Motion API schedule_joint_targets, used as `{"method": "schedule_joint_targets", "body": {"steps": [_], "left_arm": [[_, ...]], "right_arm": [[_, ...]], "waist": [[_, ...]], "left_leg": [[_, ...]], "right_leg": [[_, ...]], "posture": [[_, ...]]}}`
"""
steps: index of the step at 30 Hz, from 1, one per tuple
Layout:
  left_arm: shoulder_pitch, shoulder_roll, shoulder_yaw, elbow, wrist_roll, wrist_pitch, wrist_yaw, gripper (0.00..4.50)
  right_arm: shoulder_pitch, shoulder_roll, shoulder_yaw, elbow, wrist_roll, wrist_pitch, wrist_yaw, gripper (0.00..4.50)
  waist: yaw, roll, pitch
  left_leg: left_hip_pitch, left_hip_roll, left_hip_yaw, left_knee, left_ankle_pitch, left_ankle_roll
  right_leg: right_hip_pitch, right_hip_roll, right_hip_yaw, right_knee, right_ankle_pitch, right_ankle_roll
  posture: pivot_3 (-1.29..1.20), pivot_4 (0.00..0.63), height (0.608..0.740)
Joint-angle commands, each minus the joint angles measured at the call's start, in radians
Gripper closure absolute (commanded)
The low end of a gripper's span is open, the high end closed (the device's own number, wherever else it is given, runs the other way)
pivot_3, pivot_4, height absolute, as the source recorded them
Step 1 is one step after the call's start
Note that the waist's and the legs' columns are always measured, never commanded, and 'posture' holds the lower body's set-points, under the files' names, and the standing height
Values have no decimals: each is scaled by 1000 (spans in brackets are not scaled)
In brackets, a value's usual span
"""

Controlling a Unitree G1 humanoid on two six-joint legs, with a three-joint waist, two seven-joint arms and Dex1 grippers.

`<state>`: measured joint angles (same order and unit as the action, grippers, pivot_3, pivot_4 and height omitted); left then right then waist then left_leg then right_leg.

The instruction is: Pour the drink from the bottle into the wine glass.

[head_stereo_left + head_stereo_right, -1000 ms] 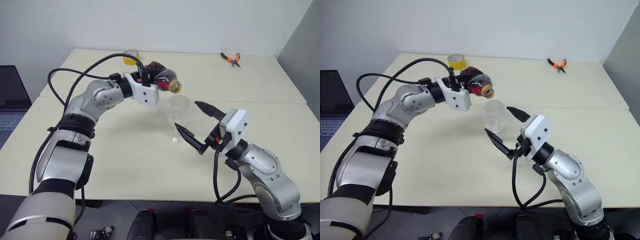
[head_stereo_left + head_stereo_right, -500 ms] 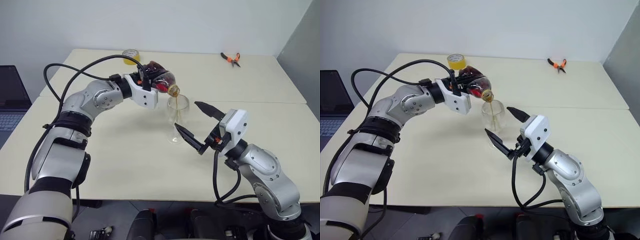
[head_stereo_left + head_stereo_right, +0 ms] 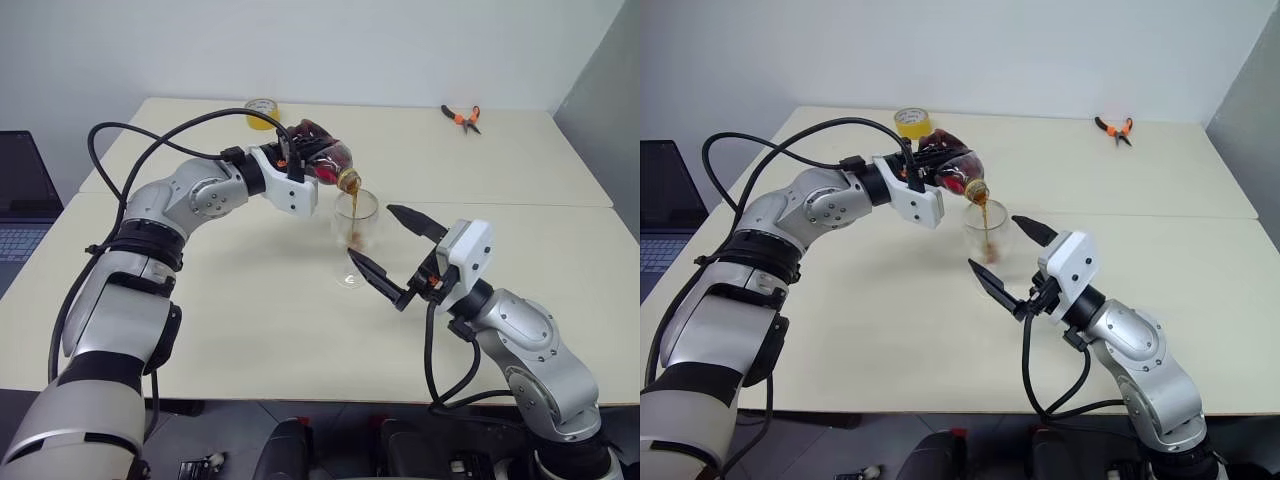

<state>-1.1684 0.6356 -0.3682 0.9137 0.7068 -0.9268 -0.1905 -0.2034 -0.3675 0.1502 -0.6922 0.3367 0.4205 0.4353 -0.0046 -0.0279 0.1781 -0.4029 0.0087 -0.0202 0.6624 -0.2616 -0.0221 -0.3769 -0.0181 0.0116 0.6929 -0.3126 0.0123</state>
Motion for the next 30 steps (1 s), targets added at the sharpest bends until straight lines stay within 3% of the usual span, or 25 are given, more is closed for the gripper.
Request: {"method": "schedule_joint_targets", "body": {"steps": [1, 30], "left_arm": [[-48, 25, 5, -24, 5, -8, 42, 3811], [-102, 46, -53, 43, 99, -26, 170, 3817]], "right_arm": [[-1, 7, -3, -18, 10, -5, 4, 0], [10, 10, 4, -11, 7, -16, 14, 0]], "waist": [[0, 0, 0], [0, 0, 0]], "left_leg": [[0, 0, 0, 0, 0, 0], [0, 0, 3, 0, 0, 0]], "right_leg": [[0, 0, 0, 0, 0, 0], [-3, 0, 0, 3, 0, 0]], "posture": [[0, 150, 740], [0, 150, 740]]}}
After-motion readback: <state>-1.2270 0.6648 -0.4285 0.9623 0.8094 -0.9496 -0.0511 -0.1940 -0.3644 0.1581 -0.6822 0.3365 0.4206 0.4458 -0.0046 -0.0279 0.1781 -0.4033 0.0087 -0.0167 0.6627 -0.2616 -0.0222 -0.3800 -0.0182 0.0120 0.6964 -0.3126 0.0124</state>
